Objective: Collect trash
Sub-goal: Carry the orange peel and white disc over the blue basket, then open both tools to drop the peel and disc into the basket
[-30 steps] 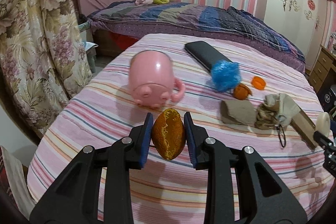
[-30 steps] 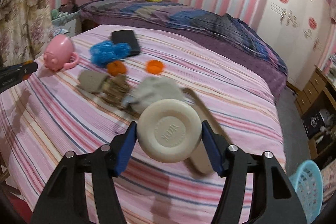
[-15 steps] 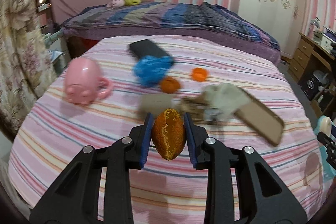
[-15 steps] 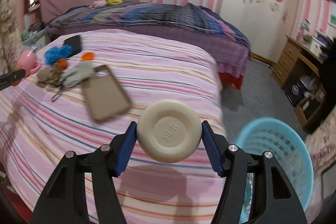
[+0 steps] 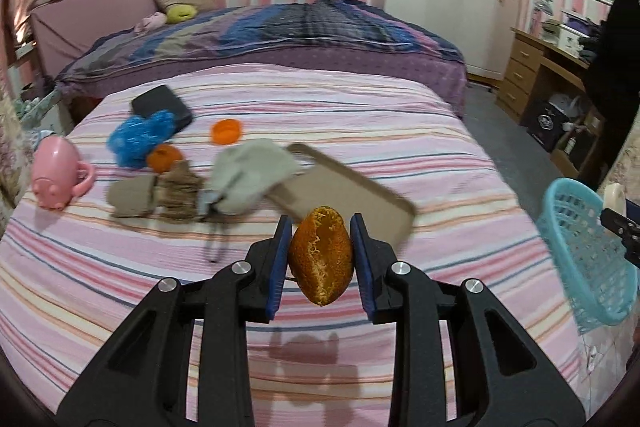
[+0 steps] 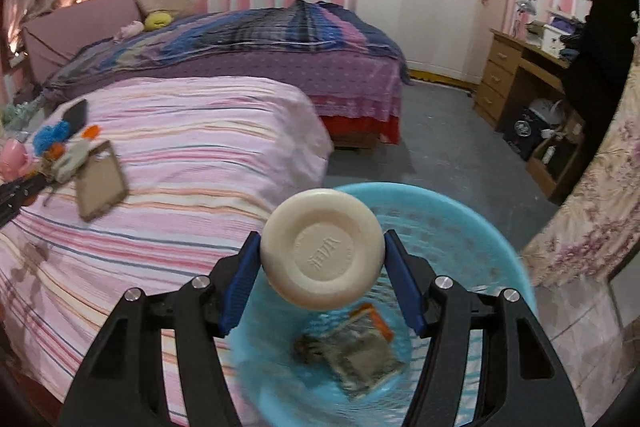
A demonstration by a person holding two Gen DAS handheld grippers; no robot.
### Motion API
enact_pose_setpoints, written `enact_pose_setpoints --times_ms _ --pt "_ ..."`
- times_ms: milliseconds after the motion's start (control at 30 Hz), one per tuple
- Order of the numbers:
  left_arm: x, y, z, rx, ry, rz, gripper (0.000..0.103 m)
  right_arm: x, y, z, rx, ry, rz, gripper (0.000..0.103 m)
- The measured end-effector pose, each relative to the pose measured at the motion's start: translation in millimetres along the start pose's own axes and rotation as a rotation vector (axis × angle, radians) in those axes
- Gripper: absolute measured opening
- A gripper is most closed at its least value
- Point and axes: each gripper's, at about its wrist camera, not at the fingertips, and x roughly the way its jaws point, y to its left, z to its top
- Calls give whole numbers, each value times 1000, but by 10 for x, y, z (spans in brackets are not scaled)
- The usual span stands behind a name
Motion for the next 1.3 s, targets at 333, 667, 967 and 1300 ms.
enact_pose_setpoints --times_ms 333,667,967,1300 --pt "-214 -887 28 138 -89 -91 29 29 -579 -123 2 27 -51 61" --pt "7 -1931 -90 180 -22 -258 29 -7 -1056 -258 96 32 -101 61" --pt "134 -2563 -209 252 -10 -321 29 52 -1436 -366 182 41 -137 61" --pt "25 -2447 -46 216 -82 -275 84 53 -1420 -388 166 38 -116 61"
